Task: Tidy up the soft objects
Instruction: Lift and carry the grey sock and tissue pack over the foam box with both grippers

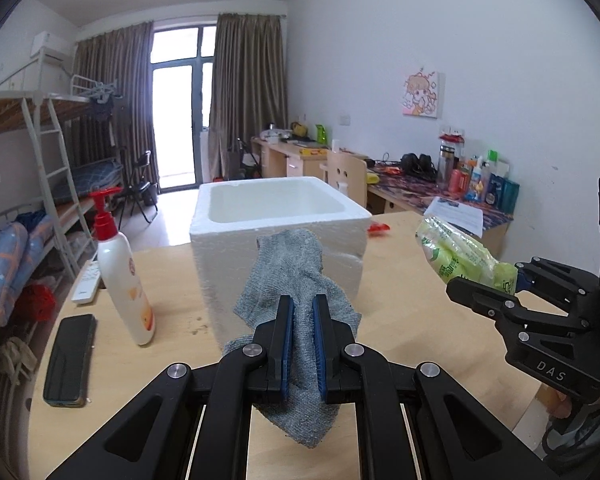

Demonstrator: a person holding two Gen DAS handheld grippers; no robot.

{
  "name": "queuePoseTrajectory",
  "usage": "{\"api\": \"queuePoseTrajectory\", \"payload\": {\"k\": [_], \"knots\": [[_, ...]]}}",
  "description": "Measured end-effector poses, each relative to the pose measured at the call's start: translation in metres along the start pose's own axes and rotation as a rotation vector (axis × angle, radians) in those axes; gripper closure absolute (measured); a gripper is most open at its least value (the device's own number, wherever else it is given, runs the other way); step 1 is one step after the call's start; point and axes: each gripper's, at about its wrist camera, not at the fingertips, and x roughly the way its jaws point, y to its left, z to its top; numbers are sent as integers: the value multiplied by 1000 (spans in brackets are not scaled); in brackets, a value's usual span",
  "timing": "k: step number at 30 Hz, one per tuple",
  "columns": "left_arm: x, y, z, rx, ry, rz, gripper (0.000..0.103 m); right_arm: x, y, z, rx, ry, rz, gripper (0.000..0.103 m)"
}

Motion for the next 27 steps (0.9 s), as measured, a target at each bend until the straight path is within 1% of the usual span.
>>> {"api": "queuePoseTrajectory", "payload": {"k": [4,14,27], "knots": [[-7,5,1,-8,-18,12,93,0,5,4,-14,-7,18,67],[-9,17,3,-21,-26,38,93,2,18,13,-57,-21,40,67],[-5,26,27,-15,-56,88,93,8,15,32,-66,-40,60,67]]}}
